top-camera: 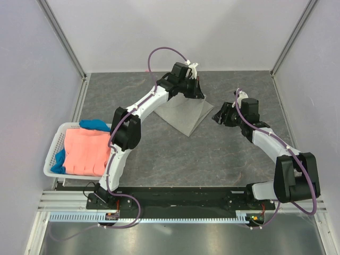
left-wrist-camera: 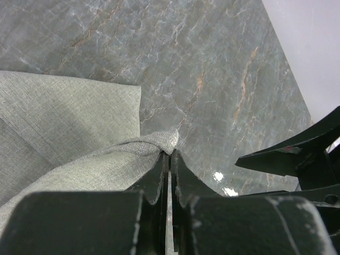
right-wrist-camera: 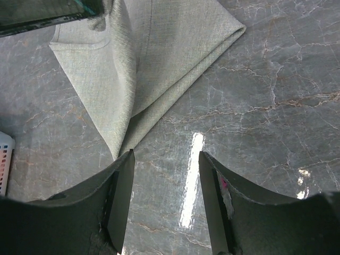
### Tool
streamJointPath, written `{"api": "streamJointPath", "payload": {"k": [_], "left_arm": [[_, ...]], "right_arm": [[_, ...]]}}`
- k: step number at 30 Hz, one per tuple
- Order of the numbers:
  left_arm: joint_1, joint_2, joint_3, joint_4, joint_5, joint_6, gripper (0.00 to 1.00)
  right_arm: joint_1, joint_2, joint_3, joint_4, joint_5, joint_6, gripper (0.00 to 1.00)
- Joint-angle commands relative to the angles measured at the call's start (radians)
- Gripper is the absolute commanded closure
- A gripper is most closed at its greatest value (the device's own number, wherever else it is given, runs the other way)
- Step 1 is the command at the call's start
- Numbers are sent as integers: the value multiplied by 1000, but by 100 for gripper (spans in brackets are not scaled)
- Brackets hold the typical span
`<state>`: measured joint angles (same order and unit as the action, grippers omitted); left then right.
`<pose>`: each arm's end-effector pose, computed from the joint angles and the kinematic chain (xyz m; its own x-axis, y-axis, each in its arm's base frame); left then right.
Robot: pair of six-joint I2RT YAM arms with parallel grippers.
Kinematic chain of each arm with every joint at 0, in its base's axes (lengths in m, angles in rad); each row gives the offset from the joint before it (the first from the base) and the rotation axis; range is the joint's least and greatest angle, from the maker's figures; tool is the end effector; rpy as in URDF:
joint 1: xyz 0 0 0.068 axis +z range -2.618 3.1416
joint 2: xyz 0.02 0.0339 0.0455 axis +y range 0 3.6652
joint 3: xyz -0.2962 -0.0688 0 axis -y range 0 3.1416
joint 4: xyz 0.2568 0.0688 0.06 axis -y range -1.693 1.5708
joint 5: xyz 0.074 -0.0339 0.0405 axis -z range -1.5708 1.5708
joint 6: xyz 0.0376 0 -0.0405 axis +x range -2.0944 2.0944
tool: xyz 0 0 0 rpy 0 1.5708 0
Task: Fold the napkin, place the utensils inside, and roll it up
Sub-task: Fold the napkin
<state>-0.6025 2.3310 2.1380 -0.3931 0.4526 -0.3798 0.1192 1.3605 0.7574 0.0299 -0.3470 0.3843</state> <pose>0.4665 -0.3408 0.2782 -0.7235 0.0930 -0.6841 0.5832 0.6126 -0.5335 0.2920 0.0478 0.2476 -0.6475 0.2775 -0.7097 -0.1648 0.8583 0.4860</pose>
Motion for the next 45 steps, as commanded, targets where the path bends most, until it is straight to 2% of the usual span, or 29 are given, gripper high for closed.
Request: {"api": "streamJointPath", "payload": {"k": [1,23,41,43,44,45], "left_arm": [[-8,28,68,25,26,12,98],[-11,145,143,28,5,21,98],[-11,202,143,60,-41,-7,98],[-11,208,146,69,-42,-16,87],[-11,208,148,76,-38,-21,76],[-11,208,151,77,-37,-25,55]], "right_arm": [[-7,-1,-12,36,-21,-13,40],[-29,-24,-40,39,-29,-5,40],[-43,-55,-69,38,-24,11,40],[-52,-54,-66,38,-30,16,40],[-55,-52,-66,38,-35,19,40],[-62,-47,-60,38,-47,21,40]]}}
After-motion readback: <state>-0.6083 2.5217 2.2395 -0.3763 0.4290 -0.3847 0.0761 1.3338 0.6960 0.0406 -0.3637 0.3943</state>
